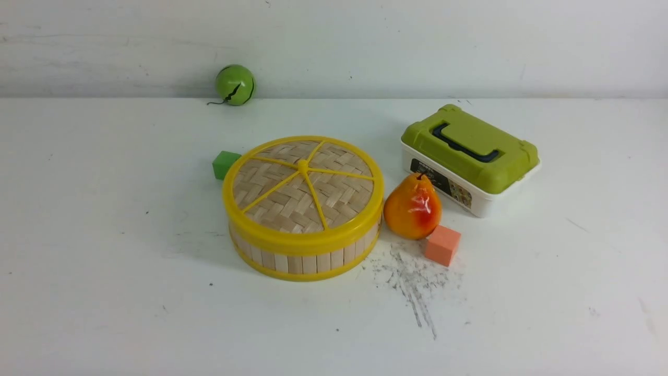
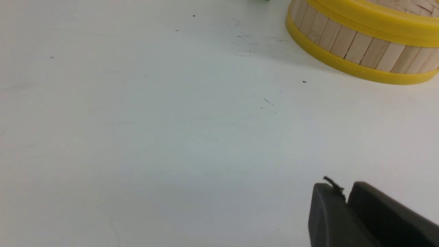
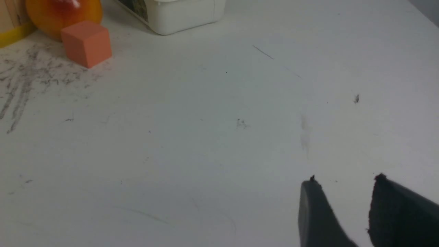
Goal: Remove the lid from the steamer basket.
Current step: Use the left arm to lift the lid of the steamer
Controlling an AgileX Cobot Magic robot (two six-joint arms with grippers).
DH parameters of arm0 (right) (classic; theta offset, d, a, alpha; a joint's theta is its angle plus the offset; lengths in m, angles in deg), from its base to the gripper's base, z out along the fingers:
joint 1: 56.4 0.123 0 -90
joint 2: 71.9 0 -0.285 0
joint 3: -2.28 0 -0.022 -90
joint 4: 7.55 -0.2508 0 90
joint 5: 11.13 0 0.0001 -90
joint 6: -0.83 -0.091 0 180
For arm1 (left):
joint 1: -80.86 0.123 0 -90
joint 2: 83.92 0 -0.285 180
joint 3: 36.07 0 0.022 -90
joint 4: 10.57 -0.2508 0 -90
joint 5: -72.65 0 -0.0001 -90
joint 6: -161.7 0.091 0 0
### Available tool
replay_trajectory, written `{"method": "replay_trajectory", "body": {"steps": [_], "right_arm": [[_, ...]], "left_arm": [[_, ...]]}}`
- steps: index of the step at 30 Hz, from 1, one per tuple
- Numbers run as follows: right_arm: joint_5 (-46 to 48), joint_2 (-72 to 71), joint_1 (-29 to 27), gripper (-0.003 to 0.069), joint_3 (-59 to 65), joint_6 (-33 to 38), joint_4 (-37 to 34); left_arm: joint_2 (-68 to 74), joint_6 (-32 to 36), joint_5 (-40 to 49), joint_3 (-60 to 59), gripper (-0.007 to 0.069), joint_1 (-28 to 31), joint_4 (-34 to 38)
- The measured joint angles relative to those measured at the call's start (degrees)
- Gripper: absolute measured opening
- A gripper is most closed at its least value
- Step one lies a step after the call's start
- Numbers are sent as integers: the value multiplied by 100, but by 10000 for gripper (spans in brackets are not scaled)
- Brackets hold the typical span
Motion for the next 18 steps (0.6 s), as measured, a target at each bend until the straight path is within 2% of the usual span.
{"method": "replay_trajectory", "body": {"steps": [18], "right_arm": [[0,0,0,240,0,0,0]], "left_arm": [[0,0,0,0,92,0,0]]}}
